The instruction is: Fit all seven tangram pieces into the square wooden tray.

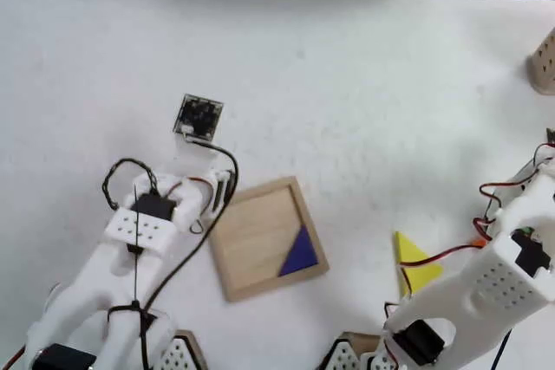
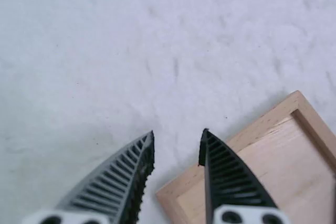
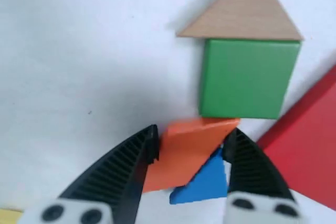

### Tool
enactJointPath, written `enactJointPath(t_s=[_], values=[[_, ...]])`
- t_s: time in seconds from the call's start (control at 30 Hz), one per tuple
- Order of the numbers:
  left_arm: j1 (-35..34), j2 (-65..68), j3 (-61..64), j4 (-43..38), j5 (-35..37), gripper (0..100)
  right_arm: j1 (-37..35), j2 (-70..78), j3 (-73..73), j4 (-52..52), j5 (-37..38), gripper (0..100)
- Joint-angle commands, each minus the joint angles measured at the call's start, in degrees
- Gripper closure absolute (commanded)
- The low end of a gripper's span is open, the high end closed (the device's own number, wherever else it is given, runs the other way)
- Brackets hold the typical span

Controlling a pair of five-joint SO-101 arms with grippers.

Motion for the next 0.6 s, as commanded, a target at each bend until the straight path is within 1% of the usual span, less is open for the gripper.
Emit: enactJointPath(t_s=[0.0, 0.1, 0.3, 0.57], values=[[-0.3, 0.2, -0.4, -1.7, 1.1, 84, -3.7, -1.2, 0.4, 2.0, -0.4, 94.8], [-0.4, 0.2, -0.4, -1.7, 1.1, 84, -5.3, -1.9, 0.4, 3.8, -0.3, 93.3], [-0.4, 0.2, -0.4, -1.7, 1.1, 84, -7.3, -6.6, 0.4, 6.9, -0.3, 97.8], [-0.6, 0.2, -0.4, -1.6, 1.1, 84, -7.3, -16.8, 0.4, 10.7, 0.2, 97.6]])
